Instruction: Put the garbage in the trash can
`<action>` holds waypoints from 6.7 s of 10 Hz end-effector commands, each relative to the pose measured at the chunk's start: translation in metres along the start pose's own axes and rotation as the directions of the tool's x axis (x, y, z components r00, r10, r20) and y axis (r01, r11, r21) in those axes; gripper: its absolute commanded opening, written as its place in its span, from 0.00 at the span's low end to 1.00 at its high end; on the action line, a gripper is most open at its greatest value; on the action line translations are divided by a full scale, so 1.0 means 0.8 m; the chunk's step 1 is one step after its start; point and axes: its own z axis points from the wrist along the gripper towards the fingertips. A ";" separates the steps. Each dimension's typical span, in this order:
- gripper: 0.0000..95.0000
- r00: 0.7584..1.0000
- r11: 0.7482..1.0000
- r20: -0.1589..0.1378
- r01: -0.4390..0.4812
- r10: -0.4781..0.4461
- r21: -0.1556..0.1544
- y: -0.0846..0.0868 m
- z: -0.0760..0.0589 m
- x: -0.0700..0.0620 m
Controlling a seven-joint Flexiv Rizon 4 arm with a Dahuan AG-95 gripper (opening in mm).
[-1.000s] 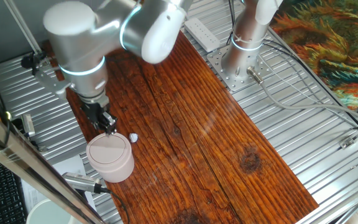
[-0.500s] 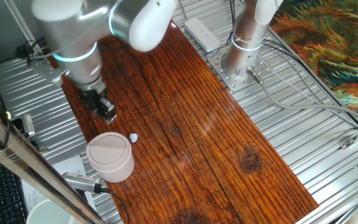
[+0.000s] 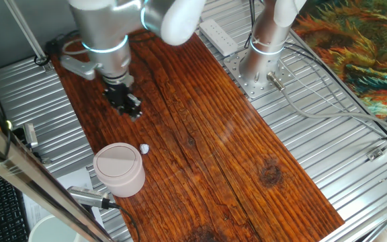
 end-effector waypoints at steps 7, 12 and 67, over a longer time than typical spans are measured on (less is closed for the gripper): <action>0.40 0.998 0.998 0.003 -0.058 0.058 0.010 0.038 0.066 0.006; 0.40 0.996 0.996 0.011 -0.088 0.088 0.013 0.054 0.092 -0.003; 0.00 0.976 0.976 0.051 -0.208 0.211 -0.060 0.019 -0.048 -0.141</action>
